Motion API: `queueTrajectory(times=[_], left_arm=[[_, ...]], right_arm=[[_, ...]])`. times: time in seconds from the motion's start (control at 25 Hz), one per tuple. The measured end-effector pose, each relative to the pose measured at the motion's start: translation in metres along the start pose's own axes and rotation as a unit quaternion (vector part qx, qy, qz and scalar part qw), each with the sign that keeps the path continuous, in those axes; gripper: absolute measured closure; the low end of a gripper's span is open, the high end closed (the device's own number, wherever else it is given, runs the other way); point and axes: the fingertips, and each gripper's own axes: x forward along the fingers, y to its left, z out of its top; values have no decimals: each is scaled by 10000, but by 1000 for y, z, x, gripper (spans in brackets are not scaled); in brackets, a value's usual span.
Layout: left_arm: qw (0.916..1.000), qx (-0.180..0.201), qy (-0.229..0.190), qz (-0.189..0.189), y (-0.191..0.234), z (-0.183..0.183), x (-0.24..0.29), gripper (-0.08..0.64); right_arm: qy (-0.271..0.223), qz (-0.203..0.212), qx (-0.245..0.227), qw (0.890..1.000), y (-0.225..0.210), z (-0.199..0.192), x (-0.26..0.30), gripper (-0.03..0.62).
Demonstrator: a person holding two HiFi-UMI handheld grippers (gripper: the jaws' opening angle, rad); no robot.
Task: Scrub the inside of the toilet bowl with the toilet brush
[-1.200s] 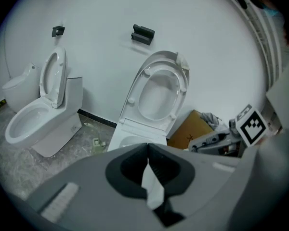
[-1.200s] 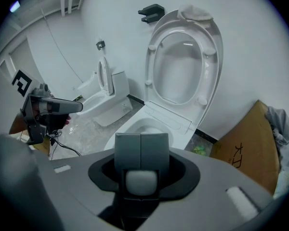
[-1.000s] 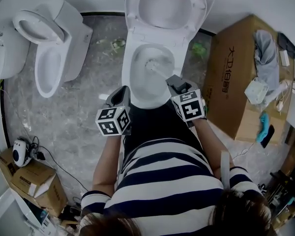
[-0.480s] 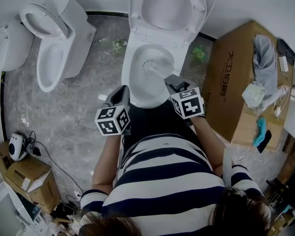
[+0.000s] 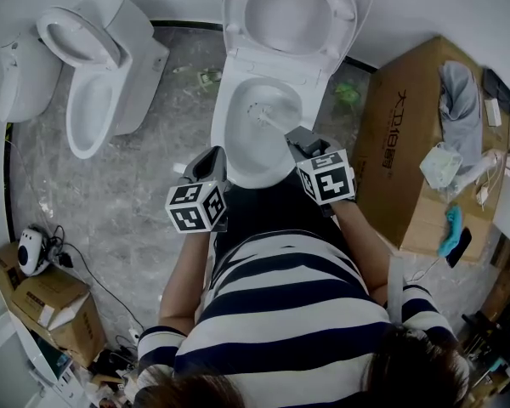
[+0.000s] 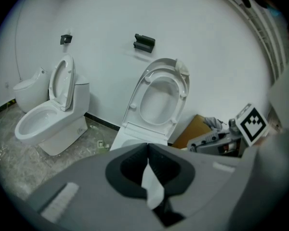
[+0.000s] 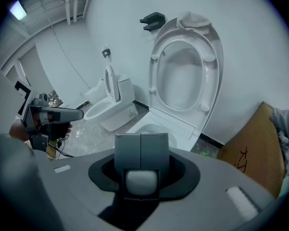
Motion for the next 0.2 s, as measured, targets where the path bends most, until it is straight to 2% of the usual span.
queueTrajectory(times=[0.2], left_arm=[[10000,30,45,1,-1,1,6,560]], right_arm=[[-19,-3,20,10000,-5,2,3,420]])
